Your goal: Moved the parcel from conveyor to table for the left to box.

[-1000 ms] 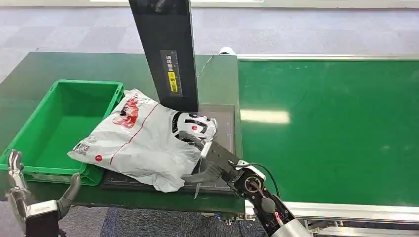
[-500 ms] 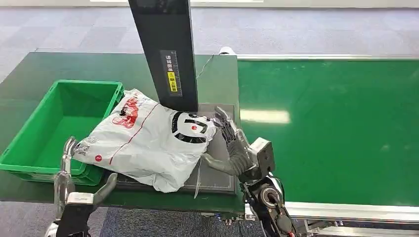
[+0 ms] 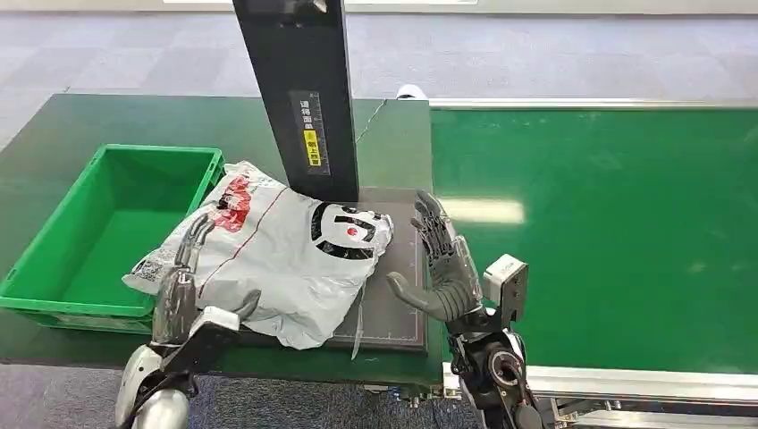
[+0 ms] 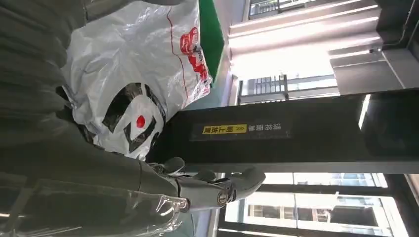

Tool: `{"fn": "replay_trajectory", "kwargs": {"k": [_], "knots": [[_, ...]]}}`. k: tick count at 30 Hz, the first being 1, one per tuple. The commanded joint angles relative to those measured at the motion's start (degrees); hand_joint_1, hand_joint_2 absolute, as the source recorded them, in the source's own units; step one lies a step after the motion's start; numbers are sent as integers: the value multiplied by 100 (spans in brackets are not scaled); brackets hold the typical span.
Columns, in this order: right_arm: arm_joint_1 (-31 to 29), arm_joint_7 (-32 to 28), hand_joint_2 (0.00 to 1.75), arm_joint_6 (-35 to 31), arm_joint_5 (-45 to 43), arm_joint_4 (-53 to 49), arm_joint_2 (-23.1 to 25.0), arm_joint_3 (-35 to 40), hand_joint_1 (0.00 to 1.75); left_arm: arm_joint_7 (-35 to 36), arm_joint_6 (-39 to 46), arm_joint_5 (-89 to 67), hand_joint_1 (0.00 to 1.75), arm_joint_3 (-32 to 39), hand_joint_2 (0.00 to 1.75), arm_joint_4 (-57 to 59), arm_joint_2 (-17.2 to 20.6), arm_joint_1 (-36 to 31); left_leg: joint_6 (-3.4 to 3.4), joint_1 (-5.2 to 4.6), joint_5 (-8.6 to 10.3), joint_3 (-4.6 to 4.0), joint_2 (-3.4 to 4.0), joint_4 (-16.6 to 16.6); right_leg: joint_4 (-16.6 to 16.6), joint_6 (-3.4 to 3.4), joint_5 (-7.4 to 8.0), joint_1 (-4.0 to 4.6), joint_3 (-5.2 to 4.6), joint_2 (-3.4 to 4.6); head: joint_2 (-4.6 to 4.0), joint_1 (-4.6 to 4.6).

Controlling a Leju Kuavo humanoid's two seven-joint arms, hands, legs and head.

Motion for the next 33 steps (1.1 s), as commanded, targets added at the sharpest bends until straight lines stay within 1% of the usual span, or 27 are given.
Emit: {"fn": "replay_trajectory", "kwargs": {"k": [1,4,7,13,14,17,19,20,24,28,30,31,33], "knots": [[-48,81,175,51,1,171,-30,-164,0,355,-73,-464,0,-708,175,1647,581,-604,2,-3,9,17,-7,-21,-17,-1,5,-2,17,-7,0,-7],[-171,92,175,57,-6,407,-62,-144,0,647,-139,-676,0,-741,175,1886,697,-461,2,-3,5,12,1,-12,-9,0,1,-2,10,-2,0,-4],[-283,55,175,143,-61,719,-96,-85,0,753,-190,-765,0,-761,175,2076,818,-272,3,-3,2,17,13,-16,-12,0,3,-3,12,12,0,-4],[-398,-28,175,189,-79,972,-89,-7,0,728,-155,-764,0,-758,175,2191,900,-109,2,-2,3,17,14,-18,-15,0,5,-1,14,12,0,-4],[-503,-61,175,182,-83,1112,-60,50,0,745,-147,-803,0,-775,175,2308,930,-26,1,-2,0,20,29,-20,-16,-1,7,-1,12,28,0,-4],[-510,-60,175,181,-83,1112,-58,51,0,745,-148,-803,0,-778,175,2309,921,-39,2,-3,2,19,26,-23,-19,0,8,-2,13,25,0,-4],[-510,-75,175,149,-94,1093,-78,69,0,754,-178,-830,0,-821,175,2445,912,-163,2,-3,2,17,23,-20,-17,0,7,-2,12,21,0,-2],[-503,-75,175,146,-94,1077,-85,70,0,752,-183,-827,0,-822,175,2468,906,-191,2,-3,0,10,9,-11,-7,1,2,-3,9,10,0,-4],[-503,-75,175,146,-94,1077,-85,70,0,752,-183,-827,0,-822,175,2468,906,-191,2,-3,5,18,13,-18,-14,-1,8,-2,17,14,0,-4],[-360,-84,175,9,-187,944,-168,23,0,638,-292,-807,0,-1090,175,3023,1034,-699,1,-1,6,22,-3,-12,-9,-1,5,-1,26,-2,0,-4],[-347,-87,175,3,-193,948,-178,17,0,625,-301,-789,0,-1105,175,3082,1033,-760,1,-2,11,27,-11,-17,-14,-1,7,-1,32,-10,0,-7],[-320,-96,175,-13,-206,964,-154,-27,0,237,-57,-540,175,-1088,175,3169,963,-894,2,0,10,28,-10,-13,-11,-1,5,0,34,-10,0,-2],[-270,-130,175,-17,-208,923,-149,-75,0,117,41,-381,175,-1103,175,3117,878,-1018,4,-2,15,27,-11,-18,-15,0,11,-1,35,-13,0,-4]]}}
